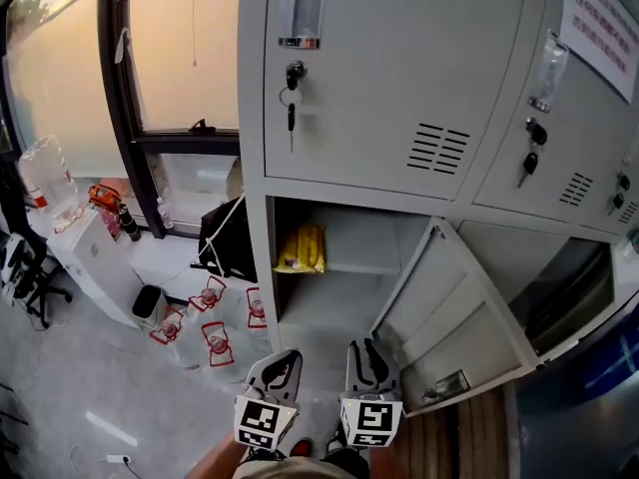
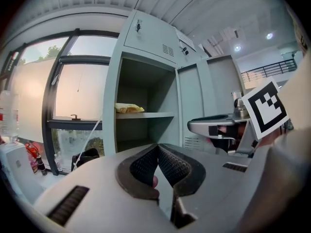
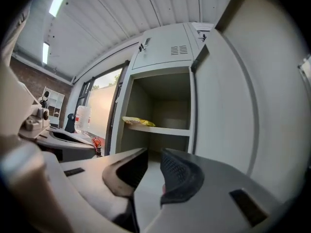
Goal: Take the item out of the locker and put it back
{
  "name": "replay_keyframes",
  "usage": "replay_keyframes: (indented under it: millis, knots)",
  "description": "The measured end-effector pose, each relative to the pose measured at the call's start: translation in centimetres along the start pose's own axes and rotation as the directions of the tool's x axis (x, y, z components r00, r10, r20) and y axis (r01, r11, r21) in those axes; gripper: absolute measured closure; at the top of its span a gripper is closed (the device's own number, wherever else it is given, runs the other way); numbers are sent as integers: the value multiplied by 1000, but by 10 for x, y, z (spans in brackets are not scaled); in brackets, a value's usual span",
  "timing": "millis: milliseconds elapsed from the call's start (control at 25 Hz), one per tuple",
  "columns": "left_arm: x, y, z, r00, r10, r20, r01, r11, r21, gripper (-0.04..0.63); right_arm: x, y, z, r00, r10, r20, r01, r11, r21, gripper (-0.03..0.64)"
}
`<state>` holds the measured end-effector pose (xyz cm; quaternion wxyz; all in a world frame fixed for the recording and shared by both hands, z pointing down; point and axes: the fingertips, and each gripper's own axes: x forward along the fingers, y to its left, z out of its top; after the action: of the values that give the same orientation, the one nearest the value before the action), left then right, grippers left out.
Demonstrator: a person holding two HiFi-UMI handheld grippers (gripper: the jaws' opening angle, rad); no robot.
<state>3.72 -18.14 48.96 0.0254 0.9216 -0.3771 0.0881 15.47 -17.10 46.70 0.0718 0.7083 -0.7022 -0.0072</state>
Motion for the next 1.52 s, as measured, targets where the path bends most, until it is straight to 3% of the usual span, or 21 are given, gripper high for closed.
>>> replay_keyframes:
  millis: [520, 1520]
  knots:
    - [6, -26, -4, 995, -95, -17, 95, 995, 17, 572, -48, -16, -40, 995, -69, -70, 73, 995, 61, 591]
    - [8, -26, -7, 995, -98, -22, 98, 995, 6, 572, -47, -6, -42, 997, -39, -74, 44, 997, 69, 595]
